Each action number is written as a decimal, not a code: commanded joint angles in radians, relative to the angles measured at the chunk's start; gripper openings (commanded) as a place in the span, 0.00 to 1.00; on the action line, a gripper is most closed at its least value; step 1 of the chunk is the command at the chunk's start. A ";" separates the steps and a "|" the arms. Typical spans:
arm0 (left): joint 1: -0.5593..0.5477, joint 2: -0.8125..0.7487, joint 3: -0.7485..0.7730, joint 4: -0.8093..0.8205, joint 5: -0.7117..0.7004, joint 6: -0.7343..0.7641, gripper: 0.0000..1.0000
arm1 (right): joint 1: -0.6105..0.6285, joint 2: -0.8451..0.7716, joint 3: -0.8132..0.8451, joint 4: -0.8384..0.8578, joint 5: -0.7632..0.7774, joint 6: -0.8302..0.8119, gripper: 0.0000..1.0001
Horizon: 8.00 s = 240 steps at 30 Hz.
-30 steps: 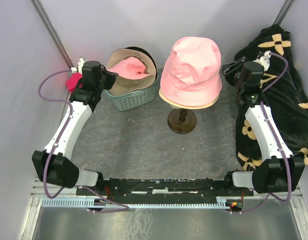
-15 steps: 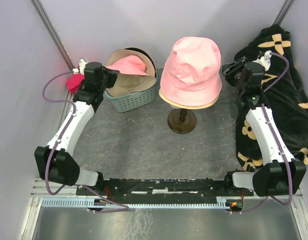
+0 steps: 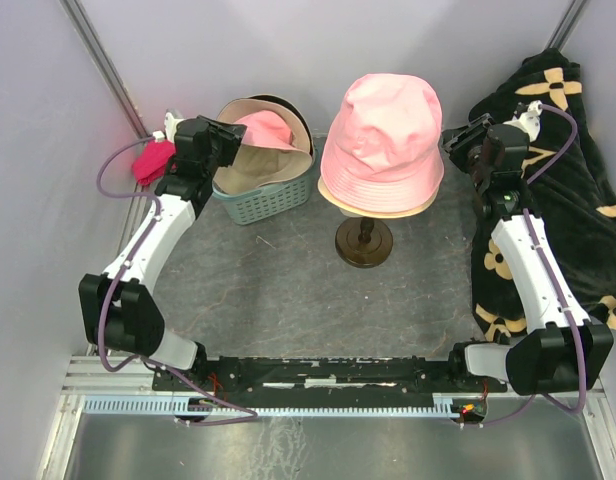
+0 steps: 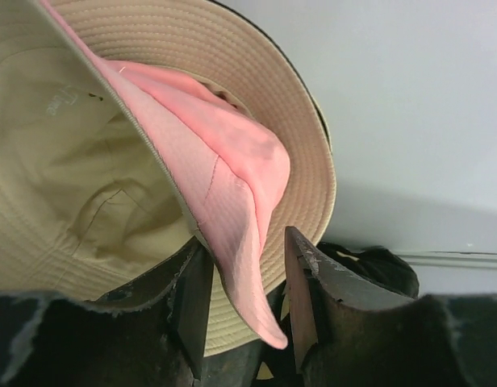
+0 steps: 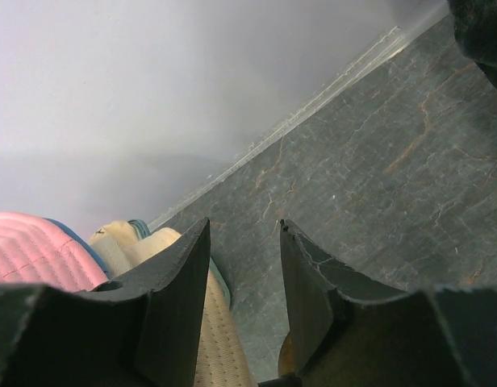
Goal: Stack the hats
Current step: Pick up the hat from the bin, then stack the hat on the hat.
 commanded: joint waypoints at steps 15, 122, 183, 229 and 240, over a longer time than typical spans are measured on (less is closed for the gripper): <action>-0.037 0.084 0.045 0.145 0.016 -0.033 0.16 | 0.023 -0.048 0.033 0.005 0.038 -0.048 0.48; -0.324 0.764 1.302 0.417 -0.065 -0.399 0.03 | 0.079 0.491 0.989 -0.206 -0.567 -0.462 0.61; -0.380 0.542 1.079 0.517 0.211 -0.447 0.03 | 0.010 0.126 0.587 0.023 -0.094 -0.588 0.14; -0.402 0.156 0.644 0.579 0.282 -0.210 0.03 | 0.016 -0.120 0.331 0.164 -0.093 -0.609 0.04; -0.402 0.061 0.525 0.594 0.276 -0.177 0.03 | 0.033 -0.168 0.275 0.206 -0.103 -0.630 0.04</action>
